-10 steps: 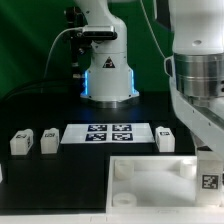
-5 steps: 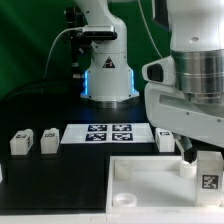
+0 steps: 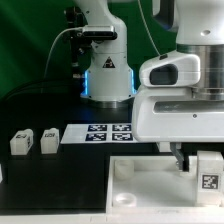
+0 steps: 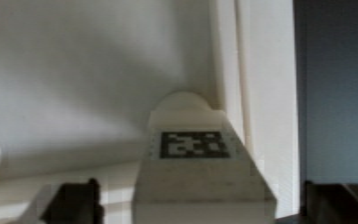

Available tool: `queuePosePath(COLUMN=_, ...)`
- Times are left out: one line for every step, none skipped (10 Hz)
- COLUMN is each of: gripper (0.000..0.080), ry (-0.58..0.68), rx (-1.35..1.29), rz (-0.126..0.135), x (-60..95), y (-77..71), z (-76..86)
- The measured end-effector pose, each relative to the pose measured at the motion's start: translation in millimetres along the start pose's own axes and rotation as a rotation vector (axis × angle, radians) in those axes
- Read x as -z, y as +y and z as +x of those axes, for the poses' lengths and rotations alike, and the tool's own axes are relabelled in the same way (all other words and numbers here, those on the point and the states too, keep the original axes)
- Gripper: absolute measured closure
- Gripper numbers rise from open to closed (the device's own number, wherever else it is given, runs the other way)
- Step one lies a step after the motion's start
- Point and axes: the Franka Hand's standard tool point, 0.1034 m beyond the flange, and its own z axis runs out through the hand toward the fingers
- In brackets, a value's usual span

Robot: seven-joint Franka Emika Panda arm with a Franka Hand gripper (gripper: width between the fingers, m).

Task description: Assemble one leg

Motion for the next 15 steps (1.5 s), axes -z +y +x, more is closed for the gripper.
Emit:
queuePosePath(gripper=0.0411, ry=0.0, rx=-0.004, rz=0.0, x=-0.1, y=0.0, z=0.0)
queuePosePath(gripper=0.0509, ry=-0.002, rx=-0.172, rz=0.005, x=-0.4, y=-1.2, z=-0.6)
queuePosePath(gripper=0.0509, ry=-0.003, rx=-0.228, rz=0.005, x=-0.7, y=-1.3, z=-0.7)
queuePosePath(gripper=0.0509, ry=-0.005, rx=-0.359, rz=0.008, x=-0.9, y=-2.0, z=-1.0)
queuePosePath(gripper=0.0509, ry=-0.007, rx=-0.469, rz=0.012, x=-1.1, y=-2.2, z=-1.0)
queuePosePath(gripper=0.0509, ry=-0.02, rx=-0.659, rz=0.021, x=-0.7, y=-2.5, z=3.5)
queuePosePath(gripper=0.0509, ry=-0.039, rx=-0.869, rz=0.032, x=-1.4, y=-1.8, z=7.5)
queuePosePath(gripper=0.0509, ry=-0.067, rx=-1.081, rz=0.059, x=-1.2, y=-0.3, z=7.9)
queuePosePath(gripper=0.0509, ry=-0.11, rx=-1.267, rz=0.097, x=-1.8, y=-0.1, z=7.8)
queuePosePath(gripper=0.0508, ry=-0.141, rx=-1.416, rz=0.117, x=-1.8, y=-0.3, z=8.2)
queuePosePath(gripper=0.0508, ry=-0.144, rx=-1.485, rz=0.115, x=-1.7, y=-0.7, z=8.6)
queuePosePath(gripper=0.0508, ry=-0.148, rx=-1.605, rz=0.111, x=-1.9, y=-1.8, z=9.3)
queuePosePath(gripper=0.0508, ry=-0.155, rx=-1.716, rz=0.111, x=-1.7, y=-2.5, z=10.0)
queuePosePath(gripper=0.0508, ry=-0.159, rx=-1.859, rz=0.11, x=-1.1, y=-2.9, z=11.3)
queuePosePath(gripper=0.0508, ry=-0.159, rx=-1.9, rz=0.109, x=-1.0, y=-2.9, z=11.6)
